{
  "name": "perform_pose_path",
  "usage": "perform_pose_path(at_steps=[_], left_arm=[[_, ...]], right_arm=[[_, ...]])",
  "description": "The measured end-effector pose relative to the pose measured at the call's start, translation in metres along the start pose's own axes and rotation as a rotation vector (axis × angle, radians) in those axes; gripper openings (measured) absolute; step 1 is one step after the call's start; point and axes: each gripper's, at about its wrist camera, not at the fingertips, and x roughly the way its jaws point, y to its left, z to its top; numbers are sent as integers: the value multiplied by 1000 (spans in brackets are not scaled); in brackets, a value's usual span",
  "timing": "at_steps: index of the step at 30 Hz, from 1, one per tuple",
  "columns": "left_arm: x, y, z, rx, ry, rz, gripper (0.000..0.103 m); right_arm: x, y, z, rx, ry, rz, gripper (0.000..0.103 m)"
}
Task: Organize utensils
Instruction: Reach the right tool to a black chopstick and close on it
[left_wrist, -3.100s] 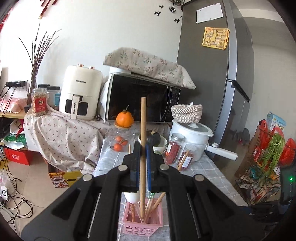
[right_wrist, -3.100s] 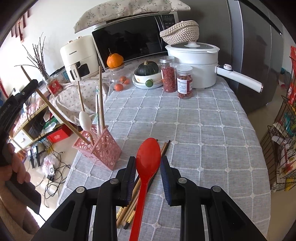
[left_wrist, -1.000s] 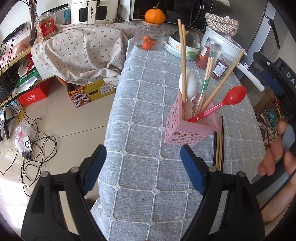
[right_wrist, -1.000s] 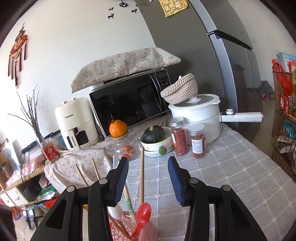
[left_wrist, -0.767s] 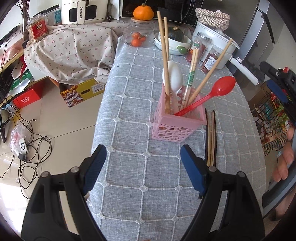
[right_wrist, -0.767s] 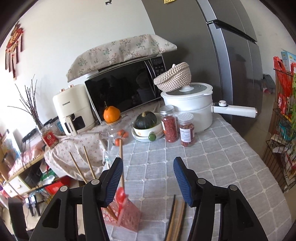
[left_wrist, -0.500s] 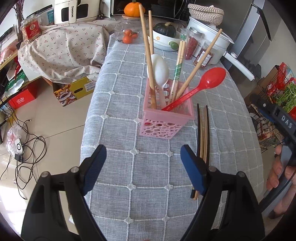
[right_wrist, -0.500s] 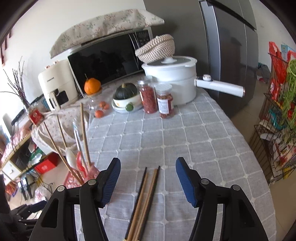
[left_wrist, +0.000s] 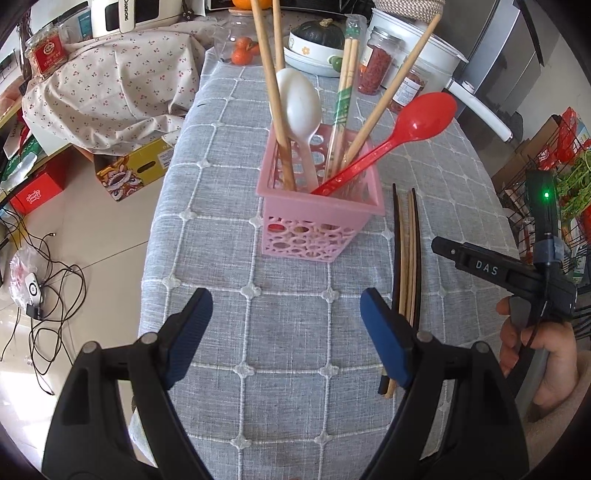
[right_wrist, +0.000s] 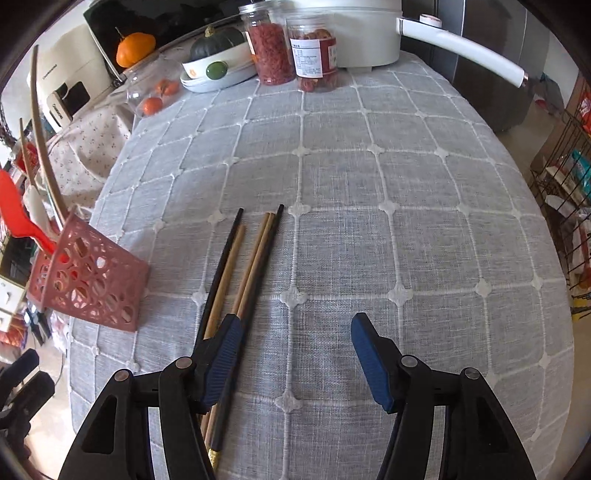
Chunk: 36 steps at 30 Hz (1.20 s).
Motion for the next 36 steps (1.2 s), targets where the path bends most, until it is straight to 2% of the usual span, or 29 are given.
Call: perform_pose_path(at_steps=[7, 24, 30, 36], left_arm=[[5, -2, 1, -3, 13, -3, 82], [6, -9, -1, 14, 17, -10, 82], [5, -13, -1, 19, 16, -18, 82], [7, -15, -2, 23, 22, -22, 82]], right_arm=[[19, 6, 5, -20, 25, -4, 60], [24, 29, 14, -83, 9, -51, 39], [26, 29, 19, -74, 14, -61, 37], [26, 28, 19, -88, 59, -77, 33]])
